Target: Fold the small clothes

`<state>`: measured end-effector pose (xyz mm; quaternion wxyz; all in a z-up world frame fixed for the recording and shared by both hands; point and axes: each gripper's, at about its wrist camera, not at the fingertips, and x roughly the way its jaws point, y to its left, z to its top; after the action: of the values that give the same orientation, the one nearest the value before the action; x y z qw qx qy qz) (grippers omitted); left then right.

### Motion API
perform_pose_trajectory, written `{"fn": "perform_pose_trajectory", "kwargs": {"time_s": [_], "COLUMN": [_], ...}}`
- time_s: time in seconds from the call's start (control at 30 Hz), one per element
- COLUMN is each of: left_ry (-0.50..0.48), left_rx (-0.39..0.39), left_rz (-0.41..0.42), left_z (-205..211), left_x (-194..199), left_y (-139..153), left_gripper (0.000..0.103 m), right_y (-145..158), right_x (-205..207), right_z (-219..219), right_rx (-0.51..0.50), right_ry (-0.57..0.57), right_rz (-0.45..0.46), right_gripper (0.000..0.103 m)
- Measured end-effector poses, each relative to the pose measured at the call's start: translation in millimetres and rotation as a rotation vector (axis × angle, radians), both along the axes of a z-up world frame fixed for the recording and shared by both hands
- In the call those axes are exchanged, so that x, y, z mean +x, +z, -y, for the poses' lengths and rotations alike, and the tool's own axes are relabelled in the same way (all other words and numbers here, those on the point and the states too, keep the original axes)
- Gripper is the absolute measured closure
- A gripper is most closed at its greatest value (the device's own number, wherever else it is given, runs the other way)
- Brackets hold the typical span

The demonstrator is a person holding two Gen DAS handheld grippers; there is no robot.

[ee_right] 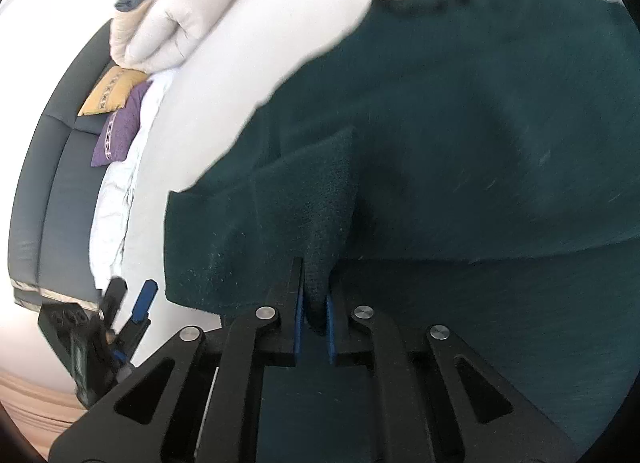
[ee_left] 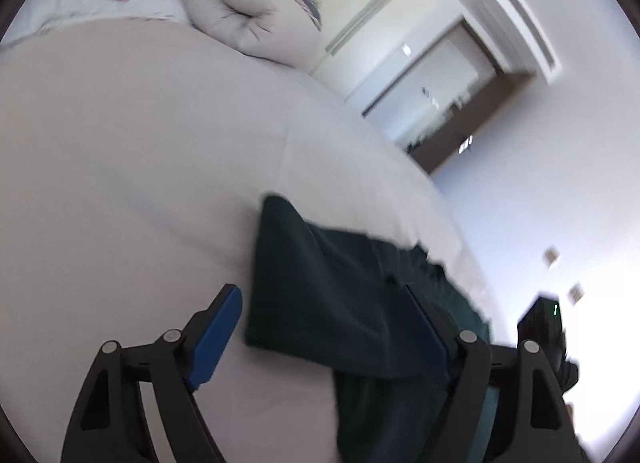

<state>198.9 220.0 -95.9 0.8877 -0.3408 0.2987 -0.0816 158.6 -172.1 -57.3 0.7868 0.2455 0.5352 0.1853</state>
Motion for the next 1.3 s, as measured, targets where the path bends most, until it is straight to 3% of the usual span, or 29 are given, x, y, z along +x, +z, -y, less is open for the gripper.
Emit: {"fn": "perform_pose_trajectory", "kwargs": {"time_s": [0.17, 0.27, 0.33, 0.5, 0.87, 1.3], "left_ry": [0.01, -0.024, -0.049, -0.093, -0.134, -0.189], "left_rx": [0.0, -0.005, -0.001, 0.049, 0.125, 0.224], "left_rz": [0.034, 0.048, 0.046, 0.045, 0.024, 0.029], "left_z": [-11.0, -10.8, -5.9, 6.1, 24.6, 59.6], "left_x": [-4.6, -6.2, -4.5, -1.2, 6.1, 10.9], "left_y": [8.3, 8.7, 8.8, 12.5, 9.2, 33.0], "left_gripper": [0.021, 0.031, 0.035, 0.039, 0.043, 0.046], "right_y": [30.7, 41.3, 40.2, 22.3, 0.2, 5.4], "right_x": [-6.1, -0.8, 4.9, 11.1, 12.7, 4.8], "right_z": [41.4, 70.0, 93.3, 138.3, 159.3, 183.4], "right_rx": [-0.094, -0.206, -0.269, -0.305, -0.284, -0.205], "right_ry": [-0.068, -0.111, -0.155, -0.229, -0.258, -0.268], "right_rz": [0.08, 0.109, 0.106, 0.05, 0.038, 0.055], "right_gripper": [0.096, 0.096, 0.096, 0.096, 0.096, 0.096]}}
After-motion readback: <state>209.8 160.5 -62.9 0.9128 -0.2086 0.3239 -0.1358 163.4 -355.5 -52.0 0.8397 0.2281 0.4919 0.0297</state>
